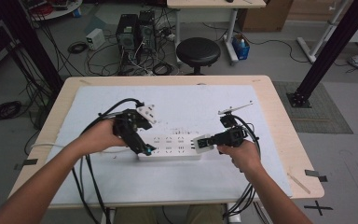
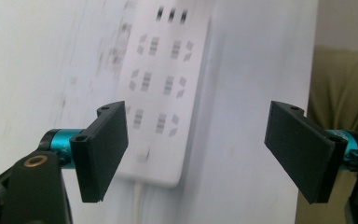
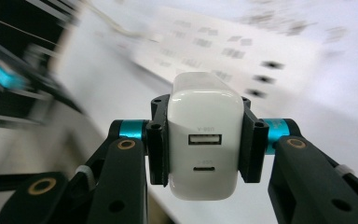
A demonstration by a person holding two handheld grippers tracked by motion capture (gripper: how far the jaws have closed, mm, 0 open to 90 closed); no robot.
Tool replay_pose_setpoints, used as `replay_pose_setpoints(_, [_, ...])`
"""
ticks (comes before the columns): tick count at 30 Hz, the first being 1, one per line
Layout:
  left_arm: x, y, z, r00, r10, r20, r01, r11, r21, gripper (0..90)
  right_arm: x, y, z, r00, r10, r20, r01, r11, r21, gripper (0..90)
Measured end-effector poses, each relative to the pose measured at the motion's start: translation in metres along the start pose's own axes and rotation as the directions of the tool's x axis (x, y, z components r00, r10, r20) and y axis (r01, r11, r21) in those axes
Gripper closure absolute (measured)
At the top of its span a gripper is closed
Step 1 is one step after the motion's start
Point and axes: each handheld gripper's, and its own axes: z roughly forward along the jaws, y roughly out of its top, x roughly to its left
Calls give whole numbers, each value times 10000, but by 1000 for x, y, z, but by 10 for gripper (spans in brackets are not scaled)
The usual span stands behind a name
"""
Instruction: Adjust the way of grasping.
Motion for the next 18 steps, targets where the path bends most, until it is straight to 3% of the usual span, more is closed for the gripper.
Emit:
replay_pose_setpoints(1, [4,-6,-3,9998,-185,-19,185,9998,124,215,2,1,-4,9961,-632,611,622,9979,189,619])
replay_pose_setpoints(3, [11,-16,-10,9986,-488,-181,497,9976,490,215,5,3,-12,9737,-1623,1596,1551,9863,569,619])
replay_pose_setpoints(6, [20,-31,-20,9979,-625,-187,641,9933,965,215,5,7,-26,9526,-2231,2068,2075,9737,945,619])
replay_pose_setpoints(7, [22,-36,-23,9978,-636,-177,652,9918,1097,215,4,8,-30,9414,-2554,2202,2360,9654,1107,619])
replay_pose_setpoints(8, [23,-40,-25,9981,-583,-185,602,9907,1223,215,4,9,-34,9310,-2782,2361,2528,9584,1325,619])
replay_pose_setpoints(9, [23,-40,-25,9981,-583,-185,602,9907,1223,215,4,9,-34,9310,-2782,2361,2528,9584,1325,619])
replay_pose_setpoints(10, [26,-48,-30,9977,-641,-225,667,9875,1425,215,4,10,-37,9217,-2923,2550,2582,9529,1593,619])
replay_pose_setpoints(11, [27,-51,-32,9986,-448,-273,484,9876,1493,215,4,12,-45,8920,-3428,2948,2859,9328,2195,619])
replay_pose_setpoints(13, [28,-57,-36,9990,51,-449,21,9873,1587,215,3,15,-53,8661,-3752,3304,2992,9185,2587,619])
replay_pose_setpoints(15, [29,-62,-39,9986,-99,-526,188,9850,1716,215,1,19,-61,8475,-3878,3624,2973,9124,2812,619])
replay_pose_setpoints(18, [28,-67,-42,9969,-352,-706,485,9796,1951,215,-1,22,-72,8245,-4237,3751,3165,8948,3150,619])
